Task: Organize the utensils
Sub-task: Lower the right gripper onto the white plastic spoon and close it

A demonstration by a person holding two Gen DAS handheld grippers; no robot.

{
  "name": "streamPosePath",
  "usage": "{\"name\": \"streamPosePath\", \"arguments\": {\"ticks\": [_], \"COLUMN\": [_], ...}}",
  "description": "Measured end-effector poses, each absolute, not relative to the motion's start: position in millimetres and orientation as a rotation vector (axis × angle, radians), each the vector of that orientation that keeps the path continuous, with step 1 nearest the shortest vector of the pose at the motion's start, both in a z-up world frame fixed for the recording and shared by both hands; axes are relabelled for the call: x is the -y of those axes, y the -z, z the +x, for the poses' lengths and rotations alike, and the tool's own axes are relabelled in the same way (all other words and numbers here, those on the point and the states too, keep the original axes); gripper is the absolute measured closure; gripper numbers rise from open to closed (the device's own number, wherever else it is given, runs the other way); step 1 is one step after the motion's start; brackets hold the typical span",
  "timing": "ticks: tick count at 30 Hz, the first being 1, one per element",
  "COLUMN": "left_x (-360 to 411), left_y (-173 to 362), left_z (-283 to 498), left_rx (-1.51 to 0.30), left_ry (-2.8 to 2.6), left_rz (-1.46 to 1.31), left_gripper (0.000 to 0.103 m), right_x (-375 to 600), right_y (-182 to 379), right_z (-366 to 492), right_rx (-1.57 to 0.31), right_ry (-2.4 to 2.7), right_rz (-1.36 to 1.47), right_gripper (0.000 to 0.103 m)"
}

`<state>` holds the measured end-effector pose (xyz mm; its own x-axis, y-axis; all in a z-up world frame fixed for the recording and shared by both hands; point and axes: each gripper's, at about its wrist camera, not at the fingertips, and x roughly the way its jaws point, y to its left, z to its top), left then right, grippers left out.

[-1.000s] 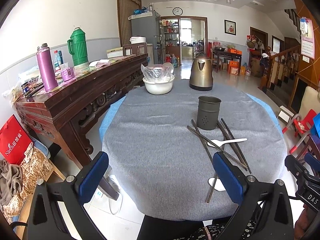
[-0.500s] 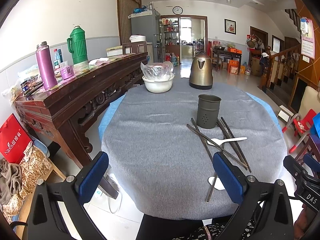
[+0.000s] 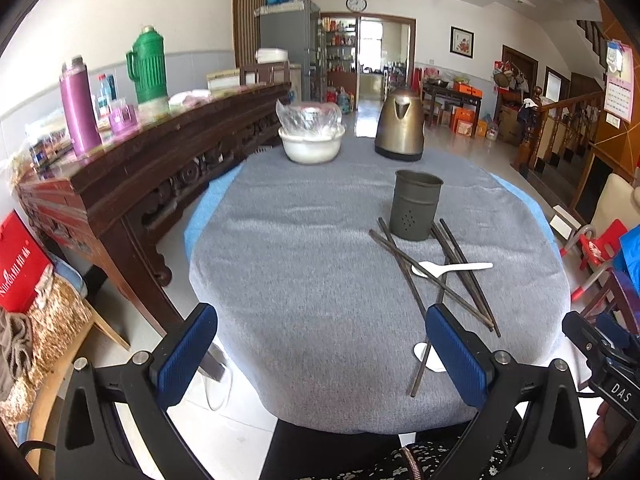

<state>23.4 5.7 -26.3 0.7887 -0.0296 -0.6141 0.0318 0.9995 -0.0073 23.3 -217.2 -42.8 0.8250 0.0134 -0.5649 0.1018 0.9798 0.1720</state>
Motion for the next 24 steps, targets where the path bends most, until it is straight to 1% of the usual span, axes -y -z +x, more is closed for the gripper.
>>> {"name": "streamPosePath", "arguments": {"ticks": [5,7,9,11,15,17,18,19,20,21,22,23,24], "left_x": [-3.6,-3.1,-6.1,-12.4,-19.8,-18.9,-17.5,-12.9,-7.6,-3.2,2.7,10.2,13.9], "left_y": [47.8,54.9,62.7,67.5,74.8,78.9,80.9,84.6,87.9,90.2,94.4,99.8,102.4], "left_z": [42.3,47.3,54.4,62.3,74.4,81.1,83.5,87.1,90.2,91.5,95.0,99.6,101.8], "left_rx": [-0.761,-0.825,-0.854,-0.867,-0.867,-0.879,-0.885,-0.891,-0.901,-0.916,-0.931,-0.953,-0.968], "left_ry": [0.039,0.047,0.030,-0.001,-0.026,-0.016,-0.010,0.008,0.027,0.039,0.065,0.105,0.126], "left_rz": [-0.018,-0.055,-0.057,-0.064,-0.068,-0.069,-0.063,-0.054,-0.042,-0.025,-0.012,-0.006,-0.004], "left_gripper": [0.000,0.000,0.000,0.000,0.000,0.000,0.000,0.003,0.011,0.016,0.027,0.035,0.037], "right_x": [224.2,220.5,213.5,209.1,211.4,216.8,219.0,221.3,224.0,227.5,230.3,235.1,239.5], "right_y": [59.8,69.2,79.3,88.7,97.9,96.8,96.6,96.0,96.1,97.3,97.5,100.5,103.5], "right_z": [40.5,50.4,61.2,72.8,95.9,107.5,112.7,116.9,122.2,128.0,129.6,133.9,137.4], "right_rx": [-0.680,-0.727,-0.799,-0.854,-0.906,-0.920,-0.922,-0.921,-0.923,-0.927,-0.930,-0.937,-0.946], "right_ry": [0.006,-0.046,-0.108,-0.141,-0.133,-0.140,-0.139,-0.139,-0.137,-0.135,-0.136,-0.131,-0.127], "right_rz": [0.253,0.260,0.266,0.265,0.249,0.267,0.266,0.269,0.267,0.265,0.270,0.276,0.286], "right_gripper": [0.001,0.003,0.009,0.019,0.030,0.038,0.039,0.040,0.042,0.044,0.047,0.047,0.047]}}
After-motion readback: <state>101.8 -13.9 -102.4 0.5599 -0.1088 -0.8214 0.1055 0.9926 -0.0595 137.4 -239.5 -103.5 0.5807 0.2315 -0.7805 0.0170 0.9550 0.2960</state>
